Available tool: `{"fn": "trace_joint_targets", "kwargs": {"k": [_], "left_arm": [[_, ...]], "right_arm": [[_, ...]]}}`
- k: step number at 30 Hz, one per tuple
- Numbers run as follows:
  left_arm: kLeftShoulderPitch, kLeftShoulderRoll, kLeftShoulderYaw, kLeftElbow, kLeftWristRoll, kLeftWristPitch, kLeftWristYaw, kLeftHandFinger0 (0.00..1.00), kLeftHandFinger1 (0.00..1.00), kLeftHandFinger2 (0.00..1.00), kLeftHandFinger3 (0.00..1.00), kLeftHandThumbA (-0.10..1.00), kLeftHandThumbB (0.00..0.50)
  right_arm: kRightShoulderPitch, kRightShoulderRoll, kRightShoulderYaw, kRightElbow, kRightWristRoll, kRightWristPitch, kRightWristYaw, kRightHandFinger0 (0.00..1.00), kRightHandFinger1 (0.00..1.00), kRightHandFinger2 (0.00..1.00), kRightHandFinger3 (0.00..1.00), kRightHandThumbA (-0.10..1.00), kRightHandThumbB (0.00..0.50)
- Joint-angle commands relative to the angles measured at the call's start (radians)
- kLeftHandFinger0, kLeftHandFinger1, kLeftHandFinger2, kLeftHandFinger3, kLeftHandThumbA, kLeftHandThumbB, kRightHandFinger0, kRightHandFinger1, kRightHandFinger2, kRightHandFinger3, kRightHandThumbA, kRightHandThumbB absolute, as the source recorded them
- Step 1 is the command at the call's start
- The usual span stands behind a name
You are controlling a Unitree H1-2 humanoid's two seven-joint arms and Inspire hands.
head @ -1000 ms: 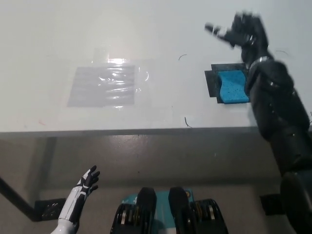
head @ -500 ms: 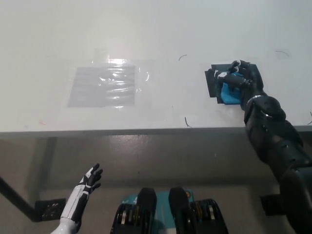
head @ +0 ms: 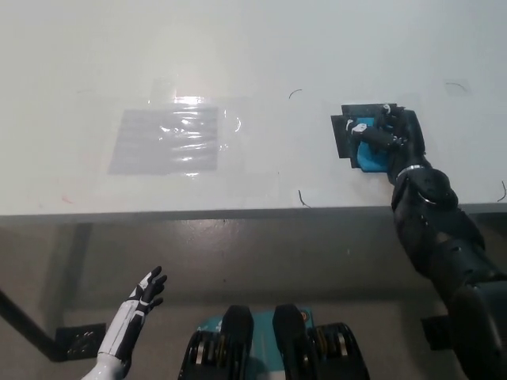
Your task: A soft sponge is kept on the balc marked spot on the table infront of the robot and it uses its right hand fist to press down on it and drrags it across the table in a back and forth manner twice to clean it
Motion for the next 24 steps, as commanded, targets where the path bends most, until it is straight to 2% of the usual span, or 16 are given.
{"fn": "trace_joint_targets", "kwargs": {"k": [1, 3, 6, 9, 10, 11, 12, 13, 14, 18, 24], "left_arm": [[-0.015, 0.015, -0.002, -0.008, 0.006, -0.049, -0.006, 1.00, 1.00, 1.00, 1.00, 1.00, 0.461], [-0.012, 0.015, -0.001, -0.009, 0.003, -0.050, -0.008, 1.00, 1.00, 1.00, 1.00, 1.00, 0.458], [-0.013, 0.015, 0.000, -0.009, 0.000, -0.047, -0.010, 1.00, 1.00, 1.00, 1.00, 1.00, 0.443], [-0.012, 0.017, 0.000, -0.016, 0.000, -0.037, -0.013, 1.00, 1.00, 1.00, 1.00, 1.00, 0.458], [-0.011, 0.015, 0.002, -0.016, -0.001, -0.039, -0.010, 1.00, 1.00, 1.00, 1.00, 1.00, 0.456], [-0.011, 0.014, 0.002, -0.017, -0.001, -0.037, -0.010, 1.00, 1.00, 1.00, 1.00, 1.00, 0.454], [-0.011, 0.015, 0.000, -0.015, 0.010, -0.044, -0.004, 1.00, 1.00, 1.00, 1.00, 1.00, 0.446], [-0.011, 0.017, -0.001, -0.015, 0.014, -0.043, -0.004, 1.00, 1.00, 1.00, 1.00, 1.00, 0.449], [-0.013, 0.017, -0.002, -0.014, 0.014, -0.045, -0.005, 1.00, 1.00, 1.00, 1.00, 1.00, 0.444], [-0.009, 0.016, -0.001, -0.020, 0.011, -0.042, -0.008, 1.00, 1.00, 1.00, 1.00, 1.00, 0.458], [-0.008, 0.019, 0.002, -0.019, -0.001, -0.040, -0.015, 1.00, 1.00, 1.00, 1.00, 1.00, 0.466]], "right_arm": [[-0.026, 0.088, -0.002, 0.012, 0.002, 0.018, 0.020, 0.00, 0.00, 0.00, 0.00, 1.00, 0.233], [-0.038, 0.137, -0.015, 0.002, 0.022, 0.008, 0.052, 0.00, 0.00, 0.00, 0.00, 1.00, 0.240], [-0.050, 0.200, 0.003, -0.009, 0.002, -0.007, 0.053, 0.00, 0.00, 0.00, 0.00, 1.00, 0.215], [-0.052, 0.262, 0.021, -0.019, -0.012, -0.031, 0.065, 0.00, 0.00, 0.00, 0.00, 1.00, 0.210], [-0.051, 0.284, 0.029, -0.020, -0.015, -0.042, 0.079, 0.02, 0.00, 0.00, 0.00, 1.00, 0.195], [-0.050, 0.298, 0.042, -0.021, -0.028, -0.044, 0.078, 0.08, 0.00, 0.00, 0.00, 1.00, 0.205], [-0.047, 0.314, 0.051, -0.023, -0.034, -0.047, 0.077, 0.00, 0.00, 0.00, 0.00, 1.00, 0.219], [-0.047, 0.323, 0.065, -0.025, -0.047, -0.050, 0.066, 0.00, 0.00, 0.00, 0.00, 1.00, 0.220], [-0.046, 0.329, 0.071, -0.026, -0.052, -0.053, 0.062, 0.03, 0.00, 0.00, 0.00, 1.00, 0.215], [-0.036, 0.335, 0.075, -0.034, -0.044, -0.059, 0.081, 0.00, 0.00, 0.00, 0.00, 1.00, 0.216], [-0.019, 0.279, 0.044, -0.022, -0.016, -0.047, 0.083, 0.00, 0.00, 0.00, 0.00, 1.00, 0.199]]}}
